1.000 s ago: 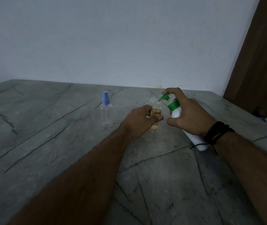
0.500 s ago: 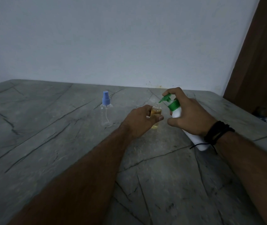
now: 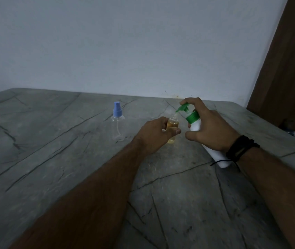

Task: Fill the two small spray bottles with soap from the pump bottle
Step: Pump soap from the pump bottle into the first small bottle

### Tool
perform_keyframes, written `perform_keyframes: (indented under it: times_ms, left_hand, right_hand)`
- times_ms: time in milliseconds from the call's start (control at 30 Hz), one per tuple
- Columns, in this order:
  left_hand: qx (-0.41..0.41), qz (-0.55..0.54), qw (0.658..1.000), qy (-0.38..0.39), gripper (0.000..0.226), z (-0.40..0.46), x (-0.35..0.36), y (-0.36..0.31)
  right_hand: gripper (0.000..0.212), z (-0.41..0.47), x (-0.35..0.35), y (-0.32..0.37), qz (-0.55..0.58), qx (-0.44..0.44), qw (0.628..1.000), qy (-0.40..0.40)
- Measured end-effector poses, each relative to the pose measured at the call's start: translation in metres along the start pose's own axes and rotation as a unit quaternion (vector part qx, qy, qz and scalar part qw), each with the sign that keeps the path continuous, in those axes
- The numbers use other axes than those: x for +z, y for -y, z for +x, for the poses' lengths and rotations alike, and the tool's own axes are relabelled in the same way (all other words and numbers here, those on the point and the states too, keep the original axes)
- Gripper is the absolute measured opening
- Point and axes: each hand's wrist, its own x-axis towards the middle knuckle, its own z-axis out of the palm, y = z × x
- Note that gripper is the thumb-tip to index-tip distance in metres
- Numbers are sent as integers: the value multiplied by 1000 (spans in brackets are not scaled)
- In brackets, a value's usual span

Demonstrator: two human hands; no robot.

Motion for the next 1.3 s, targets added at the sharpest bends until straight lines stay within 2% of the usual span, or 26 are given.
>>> perform_keyframes:
  times_ms: [1300]
  left_hand:
    - [-2, -3, 1000, 4, 40, 0, 0, -1]
  right_hand:
    - [72, 0, 0, -1, 1, -6, 1000, 6]
